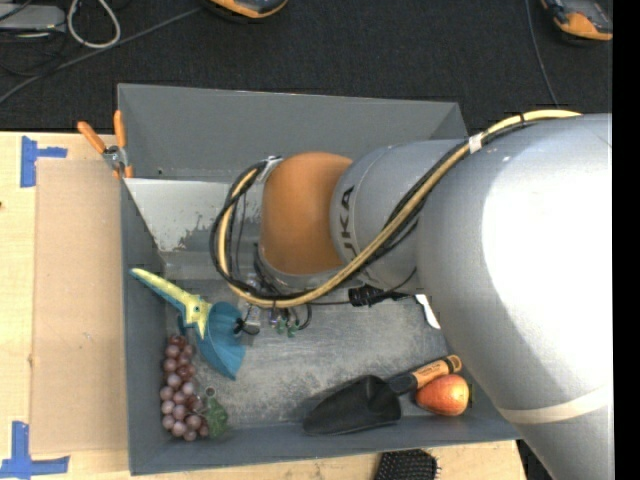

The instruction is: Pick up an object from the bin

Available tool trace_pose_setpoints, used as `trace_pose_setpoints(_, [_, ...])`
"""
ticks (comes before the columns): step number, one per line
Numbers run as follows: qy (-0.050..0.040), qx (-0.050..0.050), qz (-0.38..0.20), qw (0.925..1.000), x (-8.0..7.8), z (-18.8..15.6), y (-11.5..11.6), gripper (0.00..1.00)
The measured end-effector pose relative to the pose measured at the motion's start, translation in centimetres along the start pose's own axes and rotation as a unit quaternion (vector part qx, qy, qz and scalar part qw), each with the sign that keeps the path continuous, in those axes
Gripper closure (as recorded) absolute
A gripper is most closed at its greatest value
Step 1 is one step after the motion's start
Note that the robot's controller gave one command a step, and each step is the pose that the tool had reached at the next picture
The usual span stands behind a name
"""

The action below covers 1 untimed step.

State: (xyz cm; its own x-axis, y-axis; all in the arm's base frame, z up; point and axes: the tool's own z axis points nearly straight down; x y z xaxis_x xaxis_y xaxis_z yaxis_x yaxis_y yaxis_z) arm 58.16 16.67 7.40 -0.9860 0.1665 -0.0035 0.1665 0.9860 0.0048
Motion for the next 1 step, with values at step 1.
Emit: trace_pose_setpoints(1, [-0.0019,0.000,-0.133,0.9911,1.08,-0.02,0.34,1.00])
